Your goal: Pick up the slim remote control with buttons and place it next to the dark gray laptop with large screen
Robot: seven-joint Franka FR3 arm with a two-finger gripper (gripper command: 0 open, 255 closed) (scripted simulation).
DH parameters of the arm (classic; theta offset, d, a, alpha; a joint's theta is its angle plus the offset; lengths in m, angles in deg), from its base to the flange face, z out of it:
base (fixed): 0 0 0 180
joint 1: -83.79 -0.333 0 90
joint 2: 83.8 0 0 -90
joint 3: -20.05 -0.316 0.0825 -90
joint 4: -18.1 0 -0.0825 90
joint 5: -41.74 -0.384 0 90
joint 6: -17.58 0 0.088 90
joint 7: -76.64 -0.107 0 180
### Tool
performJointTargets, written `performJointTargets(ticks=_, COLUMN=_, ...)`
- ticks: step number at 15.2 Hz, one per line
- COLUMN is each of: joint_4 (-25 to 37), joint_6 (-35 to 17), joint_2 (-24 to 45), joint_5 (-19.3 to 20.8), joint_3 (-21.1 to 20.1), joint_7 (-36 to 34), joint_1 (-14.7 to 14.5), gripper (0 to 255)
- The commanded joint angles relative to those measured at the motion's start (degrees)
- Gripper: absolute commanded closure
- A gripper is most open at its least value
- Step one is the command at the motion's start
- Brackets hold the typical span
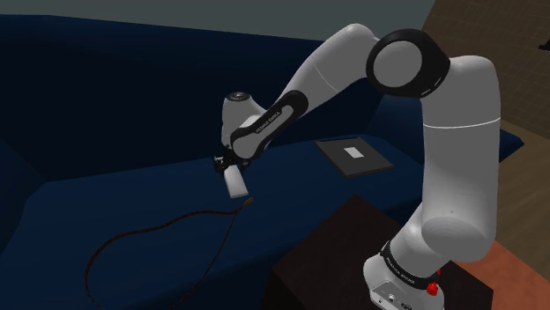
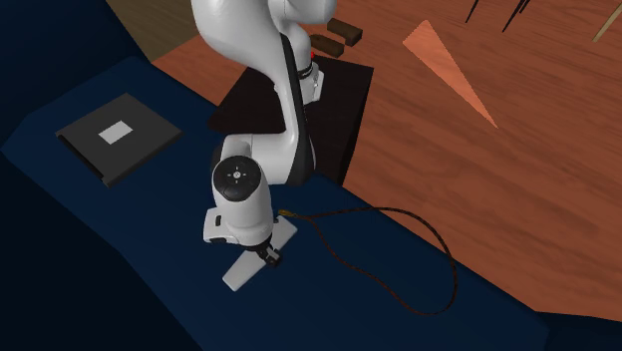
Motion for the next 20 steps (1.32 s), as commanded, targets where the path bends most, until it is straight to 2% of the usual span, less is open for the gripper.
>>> performJointTargets(ticks=1, joint_4=-0.04, joint_6=1.07, joint_2=-1.13, joint_5=-0.45, joint_3=-0.36, joint_7=0.43, joint_1=0.31, gripper=255)
performJointTargets(ticks=16, joint_4=0.2, joint_6=9.29, joint_2=-9.3, joint_5=-3.89, joint_3=-2.58, joint_7=3.2, joint_1=1.86, gripper=255)
performJointTargets(ticks=20, joint_4=-3.49, joint_6=7.92, joint_2=-12.12, joint_5=-5.42, joint_3=-1.81, joint_7=8.89, joint_1=6.07, gripper=255)
